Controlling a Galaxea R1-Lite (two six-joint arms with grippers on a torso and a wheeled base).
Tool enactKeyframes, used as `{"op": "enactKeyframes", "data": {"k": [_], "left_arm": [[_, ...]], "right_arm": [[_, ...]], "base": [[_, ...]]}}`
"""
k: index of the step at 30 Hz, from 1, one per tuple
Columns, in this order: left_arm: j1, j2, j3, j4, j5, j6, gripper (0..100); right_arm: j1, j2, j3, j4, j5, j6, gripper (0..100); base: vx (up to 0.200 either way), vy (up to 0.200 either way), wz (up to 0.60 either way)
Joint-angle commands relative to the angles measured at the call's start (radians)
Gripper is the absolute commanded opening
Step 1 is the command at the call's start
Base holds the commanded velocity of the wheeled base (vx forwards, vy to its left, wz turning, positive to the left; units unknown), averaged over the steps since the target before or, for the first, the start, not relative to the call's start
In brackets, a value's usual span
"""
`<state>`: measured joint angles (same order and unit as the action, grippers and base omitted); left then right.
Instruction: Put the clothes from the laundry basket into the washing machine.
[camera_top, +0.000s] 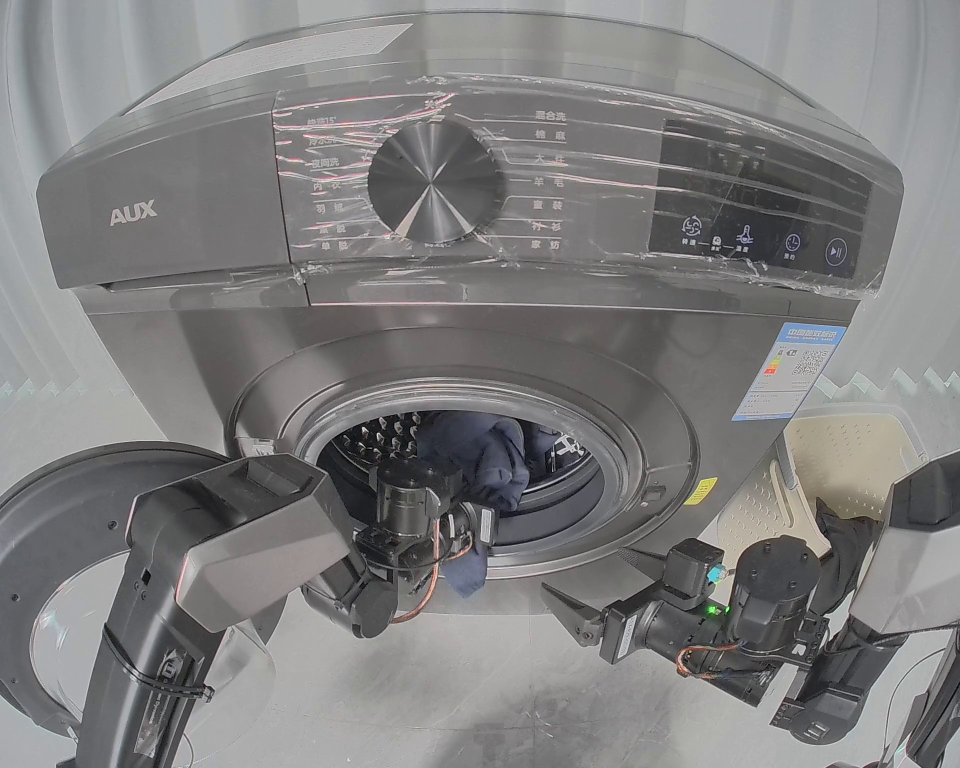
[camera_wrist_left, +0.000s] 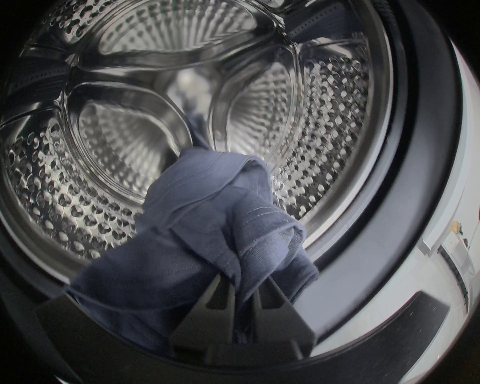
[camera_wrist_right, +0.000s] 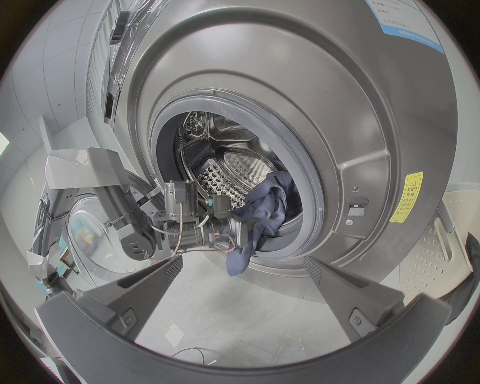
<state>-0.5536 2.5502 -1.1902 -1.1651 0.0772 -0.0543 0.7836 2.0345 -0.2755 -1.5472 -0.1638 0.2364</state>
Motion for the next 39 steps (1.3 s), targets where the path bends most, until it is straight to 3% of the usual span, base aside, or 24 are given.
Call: {"op": "enactKeyframes", "data": {"k": [1, 7, 15, 16, 31, 39], "left_arm": [[0.034, 0.019, -0.147, -0.018, 0.016, -0.024, 0], [0.06, 0.081, -0.37, -0.025, 0.079, -0.055, 0], [0.058, 0.114, -0.427, -0.031, 0.093, -0.053, 0], [0.058, 0.114, -0.427, -0.034, 0.093, -0.053, 100], [0.038, 0.139, -0.424, -0.056, 0.093, -0.056, 100], [0.015, 0.021, -0.181, -0.056, 0.088, -0.042, 100]], "right_arm": [[0.0, 0.0, -0.005, -0.001, 0.0, 0.0, 100], [0.0, 0.0, -0.005, -0.001, 0.0, 0.0, 100], [-0.001, 0.0, -0.004, -0.001, 0.0, 0.0, 100], [-0.001, 0.0, -0.004, -0.001, 0.0, 0.001, 100], [-0.001, 0.0, -0.001, -0.001, 0.0, 0.001, 100], [0.0, 0.0, 0.001, -0.001, 0.0, 0.001, 100]], "base": [[0.0, 0.0, 0.0], [0.0, 0.0, 0.0], [0.0, 0.0, 0.0], [0.0, 0.0, 0.0], [0.0, 0.0, 0.0], [0.0, 0.0, 0.0]]}}
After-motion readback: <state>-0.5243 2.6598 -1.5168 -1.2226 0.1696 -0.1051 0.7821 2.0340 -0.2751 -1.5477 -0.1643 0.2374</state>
